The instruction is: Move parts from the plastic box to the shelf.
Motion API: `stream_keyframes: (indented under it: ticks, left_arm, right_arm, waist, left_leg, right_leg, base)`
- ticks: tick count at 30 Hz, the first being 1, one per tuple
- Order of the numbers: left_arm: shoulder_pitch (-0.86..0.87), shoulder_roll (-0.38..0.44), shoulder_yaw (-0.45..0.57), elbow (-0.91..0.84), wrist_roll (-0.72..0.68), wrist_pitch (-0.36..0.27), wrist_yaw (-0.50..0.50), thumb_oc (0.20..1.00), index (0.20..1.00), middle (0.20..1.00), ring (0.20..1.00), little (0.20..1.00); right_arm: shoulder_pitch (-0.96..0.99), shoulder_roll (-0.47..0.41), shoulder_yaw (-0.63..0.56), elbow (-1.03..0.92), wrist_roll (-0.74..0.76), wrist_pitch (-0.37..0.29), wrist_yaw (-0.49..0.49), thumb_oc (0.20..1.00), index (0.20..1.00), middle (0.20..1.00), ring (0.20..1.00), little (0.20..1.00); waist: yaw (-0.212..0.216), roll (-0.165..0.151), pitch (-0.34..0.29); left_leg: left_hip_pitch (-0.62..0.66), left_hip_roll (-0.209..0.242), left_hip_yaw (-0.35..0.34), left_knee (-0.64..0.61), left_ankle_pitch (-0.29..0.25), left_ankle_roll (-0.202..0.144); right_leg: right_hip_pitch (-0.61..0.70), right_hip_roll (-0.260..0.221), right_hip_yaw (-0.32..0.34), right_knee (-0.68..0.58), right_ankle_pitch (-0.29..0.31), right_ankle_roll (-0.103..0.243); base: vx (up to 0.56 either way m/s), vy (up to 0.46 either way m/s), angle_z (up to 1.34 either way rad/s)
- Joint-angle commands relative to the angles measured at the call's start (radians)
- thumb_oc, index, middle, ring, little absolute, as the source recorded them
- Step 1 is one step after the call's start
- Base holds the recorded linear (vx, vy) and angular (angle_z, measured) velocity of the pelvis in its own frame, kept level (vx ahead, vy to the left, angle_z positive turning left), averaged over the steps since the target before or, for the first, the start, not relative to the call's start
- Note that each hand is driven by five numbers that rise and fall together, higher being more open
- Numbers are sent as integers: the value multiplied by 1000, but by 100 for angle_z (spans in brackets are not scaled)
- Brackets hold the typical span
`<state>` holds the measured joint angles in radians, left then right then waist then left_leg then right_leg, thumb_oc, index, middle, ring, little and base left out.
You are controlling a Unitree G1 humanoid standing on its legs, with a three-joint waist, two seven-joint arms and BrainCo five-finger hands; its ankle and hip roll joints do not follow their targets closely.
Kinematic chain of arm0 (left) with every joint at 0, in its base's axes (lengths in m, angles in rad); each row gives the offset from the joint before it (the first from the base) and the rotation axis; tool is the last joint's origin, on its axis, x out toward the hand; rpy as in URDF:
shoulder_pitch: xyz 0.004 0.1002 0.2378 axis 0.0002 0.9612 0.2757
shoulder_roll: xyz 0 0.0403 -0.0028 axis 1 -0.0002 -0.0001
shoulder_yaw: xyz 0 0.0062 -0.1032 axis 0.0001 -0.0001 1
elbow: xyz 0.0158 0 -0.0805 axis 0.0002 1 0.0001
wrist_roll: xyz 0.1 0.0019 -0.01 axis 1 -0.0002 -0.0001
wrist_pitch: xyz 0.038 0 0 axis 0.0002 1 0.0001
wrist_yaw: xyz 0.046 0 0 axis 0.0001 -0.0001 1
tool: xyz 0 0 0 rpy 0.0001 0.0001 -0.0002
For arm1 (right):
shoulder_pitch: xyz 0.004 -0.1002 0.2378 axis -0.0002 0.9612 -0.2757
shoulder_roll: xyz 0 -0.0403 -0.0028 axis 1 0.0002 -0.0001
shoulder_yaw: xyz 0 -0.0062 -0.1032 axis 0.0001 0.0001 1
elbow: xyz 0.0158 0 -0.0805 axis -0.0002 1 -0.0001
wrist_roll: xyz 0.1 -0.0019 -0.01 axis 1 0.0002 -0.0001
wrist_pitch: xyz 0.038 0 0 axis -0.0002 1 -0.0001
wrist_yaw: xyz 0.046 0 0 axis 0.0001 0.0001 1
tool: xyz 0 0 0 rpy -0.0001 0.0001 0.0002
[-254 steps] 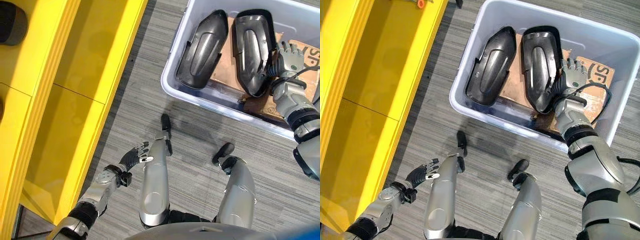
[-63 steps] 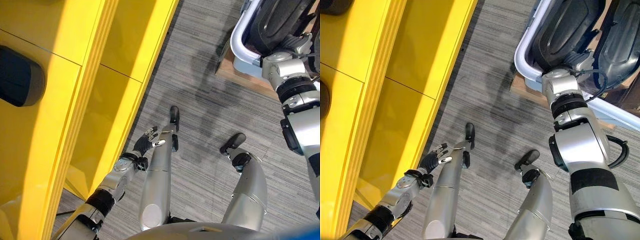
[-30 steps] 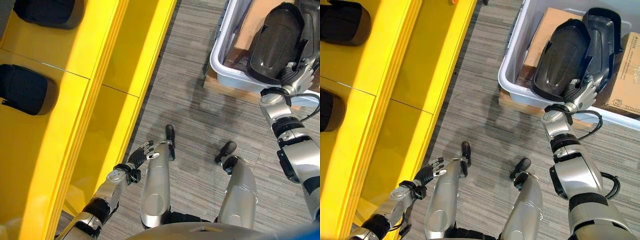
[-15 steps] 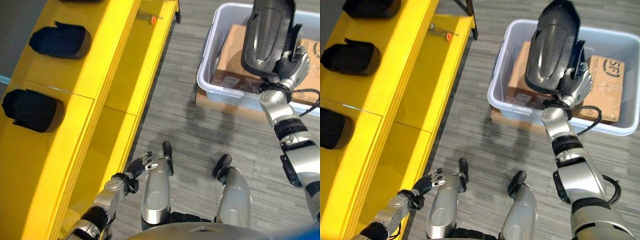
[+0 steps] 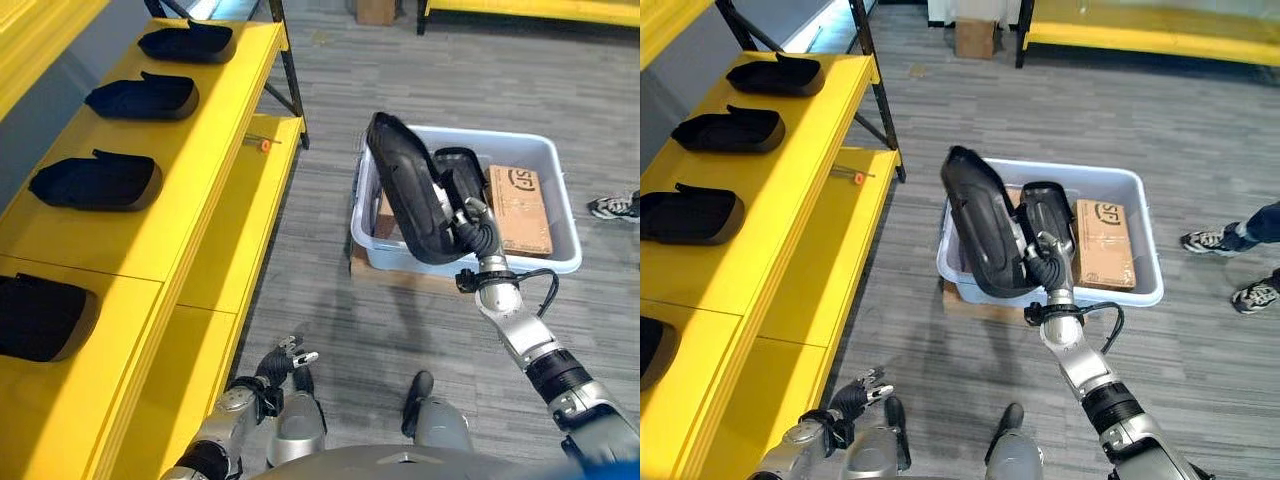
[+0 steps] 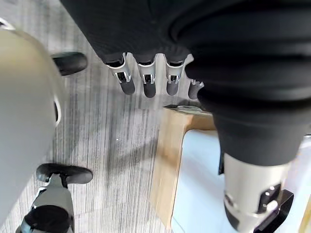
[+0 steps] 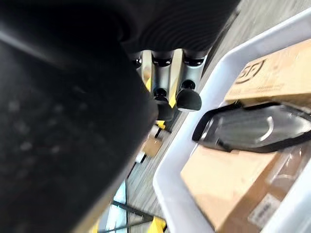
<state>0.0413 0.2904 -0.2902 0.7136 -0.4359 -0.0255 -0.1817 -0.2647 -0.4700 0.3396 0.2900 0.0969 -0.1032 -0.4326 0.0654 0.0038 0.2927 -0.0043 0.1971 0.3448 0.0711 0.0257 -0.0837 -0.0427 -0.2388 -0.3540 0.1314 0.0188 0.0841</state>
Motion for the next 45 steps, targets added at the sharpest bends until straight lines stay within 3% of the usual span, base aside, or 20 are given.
stream_keyframes:
  ticks: [1,5,9,10,11,12,16,20,23,24,26,27,29,30,36,38,40,45]
  left_arm:
    - [53,15,-18,-30,58,-32,61,1000,1000,1000,1000,1000]
    - [57,14,-22,-26,95,-40,58,1000,1000,1000,1000,1000]
    - [56,24,-47,-46,78,-30,82,1000,1000,1000,1000,1000]
    - [35,40,-54,-46,73,-16,90,1000,1000,1000,1000,1000]
    - [31,43,-57,-47,75,-12,87,1000,1000,1000,1000,1000]
    - [22,50,-76,-59,88,0,71,1000,1000,1000,1000,1000]
    - [16,30,-89,-71,113,17,61,1000,1000,1000,1000,1000]
    - [17,22,-89,-98,106,37,42,1000,1000,1000,1000,1000]
    - [17,25,-97,-100,127,30,27,1000,1000,1000,1000,1000]
    - [13,26,-98,-97,132,29,21,1000,1000,1000,1000,1000]
    - [-6,20,-107,-83,155,27,-9,1000,1000,1000,1000,1000]
    - [-18,18,-120,-74,192,23,-33,1000,1000,1000,1000,1000]
    - [-21,14,-132,-85,211,17,-7,1000,1000,1000,1000,1000]
    - [-20,12,-140,-105,212,22,1,1000,1000,1000,1000,1000]
    - [-24,12,-149,-158,159,80,-22,1000,1000,1000,1000,1000]
    - [-29,7,-158,-160,179,98,-25,1000,1000,1000,1000,1000]
    - [-34,10,-167,-153,138,108,-23,1000,1000,1000,1000,1000]
    - [-11,27,-178,-171,122,116,2,1000,1000,1000,1000,1000]
  right_arm:
    - [-56,-16,-37,-92,60,-97,59,200,200,200,200,200]
    - [-16,14,-37,-147,68,-78,72,200,200,200,200,200]
    - [-41,50,-13,-170,81,-57,84,200,200,200,200,200]
    - [-42,56,4,-196,97,-51,78,200,200,200,200,200]
    - [-37,56,6,-201,97,-54,73,200,200,200,200,200]
    - [-3,46,-1,-218,127,-57,71,200,200,200,200,200]
    - [42,35,-20,-223,142,-70,117,200,200,200,200,200]
    - [48,31,10,-229,141,-66,144,200,200,200,200,200]
    - [43,32,18,-233,141,-49,146,200,200,200,200,200]
    - [47,34,24,-233,141,-44,140,200,200,200,200,200]
    - [70,40,34,-249,127,-35,113,200,200,200,200,200]
    - [91,46,33,-246,130,-29,108,200,200,200,200,200]
    - [88,54,36,-229,144,-24,131,200,200,200,200,200]
    - [72,61,41,-219,151,-10,152,200,200,200,200,200]
    - [40,57,54,-223,160,29,174,200,200,200,200,200]
    - [37,46,53,-216,198,42,189,200,200,200,200,200]
    - [41,50,67,-225,171,29,190,200,200,200,200,200]
    - [66,64,81,-243,182,59,209,200,200,200,200,200]
  waist:
    - [12,17,-21]
    - [22,10,-49]
    - [51,6,-48]
    - [30,8,-39]
    - [24,8,-37]
    - [-7,4,-39]
    - [-29,-6,-54]
    - [-8,3,-61]
    - [-3,11,-53]
    - [-10,16,-49]
    - [-40,23,-42]
    - [-74,15,-46]
    - [-82,8,-50]
    - [-84,2,-53]
    - [-84,10,-88]
    - [-83,21,-105]
    - [-90,40,-103]
    - [-71,43,-94]
  left_leg:
    - [-13,63,3,33,8,-16]
    - [18,26,23,19,-13,14]
    - [49,-13,56,14,-54,34]
    - [35,-32,30,-4,-40,58]
    - [33,-36,19,-8,-39,59]
    - [30,-65,-44,-33,-34,56]
    - [5,-96,-119,-52,-6,32]
    - [-35,-95,-187,-62,24,7]
    - [-61,-93,-196,-55,34,-1]
    - [-70,-85,-171,-46,39,-4]
    - [-79,-52,-36,-18,48,-11]
    - [-55,-22,79,25,11,-13]
    - [-46,7,109,79,-22,-5]
    - [-33,44,117,144,-25,-11]
    - [31,136,120,235,26,-45]
    - [47,124,95,235,12,-40]
    - [66,91,116,168,-30,-17]
    - [81,40,93,91,-83,14]
  right_leg:
    - [42,-101,-45,60,-60,74]
    - [65,-137,-62,47,-17,91]
    - [65,-141,-120,86,-4,107]
    - [40,-68,-51,106,-30,85]
    - [38,-45,-29,101,-39,79]
    - [56,79,76,54,-94,30]
    - [94,176,157,-19,-100,-9]
    - [121,164,140,-94,-80,-18]
    - [114,160,131,-93,-81,-22]
    - [111,154,114,-86,-84,-24]
    - [115,134,51,-78,-88,-24]
    - [129,109,1,-66,-107,-13]
    - [121,94,-23,-46,-112,-19]
    - [113,88,-29,-34,-119,-31]
    - [83,70,-59,1,-143,-48]
    - [48,47,-69,42,-153,-44]
    - [27,22,-82,85,-152,-22]
    - [28,-15,-73,108,-129,23]
  base:
    - [-6,212,-8]
    - [-46,219,-1]
    - [-116,120,-5]
    - [-189,3,-40]
    - [-203,-46,-14]
    - [-73,-52,44]
    - [-68,-77,116]
    - [-170,-175,47]
    - [-162,-72,46]
    - [-197,-58,50]
    - [-199,-43,125]
    - [-169,-5,223]
    - [-156,52,179]
    - [-137,95,77]
    - [-96,190,44]
    - [-72,351,49]
    - [-41,532,79]
    - [-22,341,63]
